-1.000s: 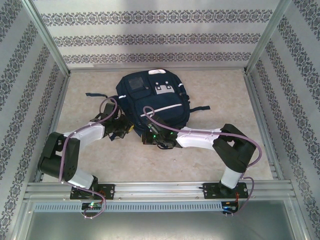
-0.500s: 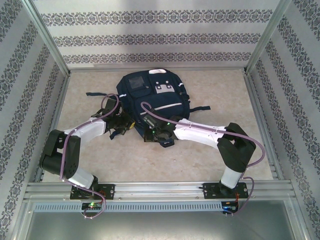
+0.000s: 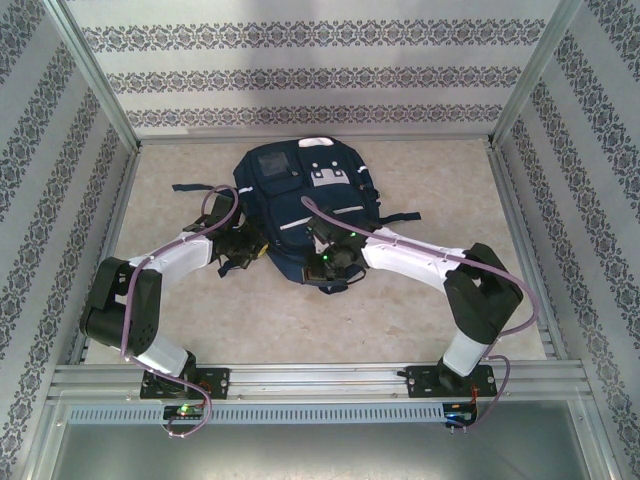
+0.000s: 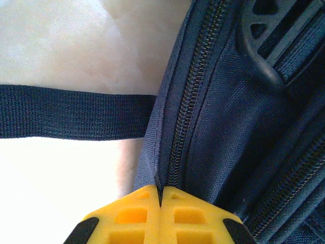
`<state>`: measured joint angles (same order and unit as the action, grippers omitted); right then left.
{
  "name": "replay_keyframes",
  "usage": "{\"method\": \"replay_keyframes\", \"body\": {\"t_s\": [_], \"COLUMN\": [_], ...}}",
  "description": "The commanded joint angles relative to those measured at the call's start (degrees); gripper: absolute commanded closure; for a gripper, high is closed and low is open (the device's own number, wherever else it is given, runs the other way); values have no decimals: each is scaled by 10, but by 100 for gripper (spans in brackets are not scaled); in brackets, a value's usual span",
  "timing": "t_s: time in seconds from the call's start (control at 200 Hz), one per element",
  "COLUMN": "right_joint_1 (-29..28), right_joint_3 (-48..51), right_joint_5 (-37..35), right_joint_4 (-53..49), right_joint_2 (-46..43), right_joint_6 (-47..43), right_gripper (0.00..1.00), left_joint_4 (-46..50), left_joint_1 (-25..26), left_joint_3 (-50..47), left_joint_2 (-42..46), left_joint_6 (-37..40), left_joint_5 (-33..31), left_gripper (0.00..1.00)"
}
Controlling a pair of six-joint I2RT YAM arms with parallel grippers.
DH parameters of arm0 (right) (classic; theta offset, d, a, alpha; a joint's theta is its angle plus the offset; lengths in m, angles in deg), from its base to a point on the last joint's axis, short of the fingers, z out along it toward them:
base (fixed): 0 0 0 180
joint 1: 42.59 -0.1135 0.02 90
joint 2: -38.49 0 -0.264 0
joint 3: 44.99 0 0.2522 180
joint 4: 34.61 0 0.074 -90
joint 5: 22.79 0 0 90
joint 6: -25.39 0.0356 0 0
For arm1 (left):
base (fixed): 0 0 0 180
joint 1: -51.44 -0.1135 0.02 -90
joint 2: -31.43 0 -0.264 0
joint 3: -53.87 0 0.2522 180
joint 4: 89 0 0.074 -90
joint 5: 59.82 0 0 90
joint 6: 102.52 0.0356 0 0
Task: Pack the student bag
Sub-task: Zip the student bag at the center of the table.
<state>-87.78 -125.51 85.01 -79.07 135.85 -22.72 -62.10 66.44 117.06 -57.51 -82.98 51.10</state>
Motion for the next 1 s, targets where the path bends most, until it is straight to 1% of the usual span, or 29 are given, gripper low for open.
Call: {"method": "replay_keyframes", "body": {"t_s": [0.0,0.065,0.2,0.325,0.425,0.485,0.62,0.66,0.759,0.799,0.909,0.994], "right_joint_1": [28,37,51,72,79,75,50,40,15,3,-26,-42], "right_joint_3": [23,24,20,36,52,60,66,67,65,62,39,9], "right_joint_5": [-12,-17,-67,-81,-45,-4,43,51,38,29,10,-8], "right_joint_4": [-53,-61,-94,-92,-64,-39,19,44,103,127,176,185], "right_joint_2": [-27,-28,-30,-41,-59,-72,-78,-74,-59,-52,-24,-1], "right_joint_6": [-40,-56,-95,-107,-115,-112,-58,-31,53,86,146,166], "right_gripper": [100,100,100,100,100,100,100,100,100,100,100,100], "left_joint_4": [8,10,23,32,36,43,65,82,115,132,172,183], "left_joint_1": [-15,-20,-27,-30,-34,-39,-53,-54,-56,-57,-65,-67], "left_joint_3": [22,23,31,37,42,49,73,83,90,90,76,51], "left_joint_2": [-6,-3,3,7,8,8,17,23,58,76,131,175], "left_joint_6": [19,18,22,25,30,33,45,51,59,59,48,29], "left_joint_5": [-63,-63,-69,-71,-72,-68,-54,-53,-59,-62,-56,-45], "left_gripper": [100,100,100,100,100,100,100,93,64,55,45,41]}}
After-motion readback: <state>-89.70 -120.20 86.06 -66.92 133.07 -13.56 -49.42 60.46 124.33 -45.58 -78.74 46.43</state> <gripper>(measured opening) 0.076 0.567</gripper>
